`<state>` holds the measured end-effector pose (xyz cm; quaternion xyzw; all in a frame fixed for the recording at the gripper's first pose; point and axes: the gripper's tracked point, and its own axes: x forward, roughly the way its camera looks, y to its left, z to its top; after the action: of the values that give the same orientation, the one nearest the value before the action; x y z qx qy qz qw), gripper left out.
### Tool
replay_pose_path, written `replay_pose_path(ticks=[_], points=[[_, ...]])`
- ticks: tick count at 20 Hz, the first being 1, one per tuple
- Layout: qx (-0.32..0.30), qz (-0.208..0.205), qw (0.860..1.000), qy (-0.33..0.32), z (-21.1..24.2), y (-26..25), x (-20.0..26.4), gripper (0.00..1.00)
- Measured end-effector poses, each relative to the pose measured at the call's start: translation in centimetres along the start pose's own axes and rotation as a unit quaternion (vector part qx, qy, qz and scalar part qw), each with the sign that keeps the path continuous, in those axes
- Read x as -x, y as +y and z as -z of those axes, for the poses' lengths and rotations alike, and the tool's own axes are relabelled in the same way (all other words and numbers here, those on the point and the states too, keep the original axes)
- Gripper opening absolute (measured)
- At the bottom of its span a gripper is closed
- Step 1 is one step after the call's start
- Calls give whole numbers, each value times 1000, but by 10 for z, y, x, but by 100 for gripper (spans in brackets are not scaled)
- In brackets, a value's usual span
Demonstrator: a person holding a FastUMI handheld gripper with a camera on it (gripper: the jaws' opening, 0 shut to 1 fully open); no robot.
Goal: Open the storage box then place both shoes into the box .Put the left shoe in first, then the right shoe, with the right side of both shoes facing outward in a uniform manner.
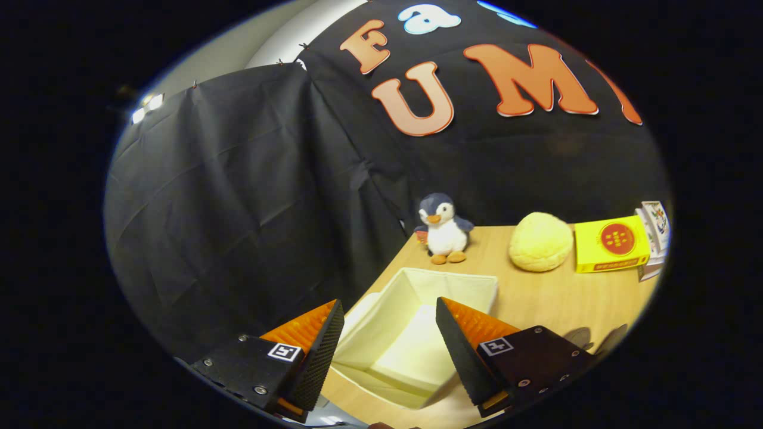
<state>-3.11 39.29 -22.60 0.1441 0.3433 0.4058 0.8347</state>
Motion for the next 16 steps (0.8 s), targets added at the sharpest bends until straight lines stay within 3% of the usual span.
replay_pose_path(ticks=[4,10,13,16], points=[[43,82,994,-55,-19,-59,36,96],[92,181,967,-152,-50,-122,98,96],[97,211,961,-148,-35,-150,113,96],[73,230,964,-111,1,-182,122,96]])
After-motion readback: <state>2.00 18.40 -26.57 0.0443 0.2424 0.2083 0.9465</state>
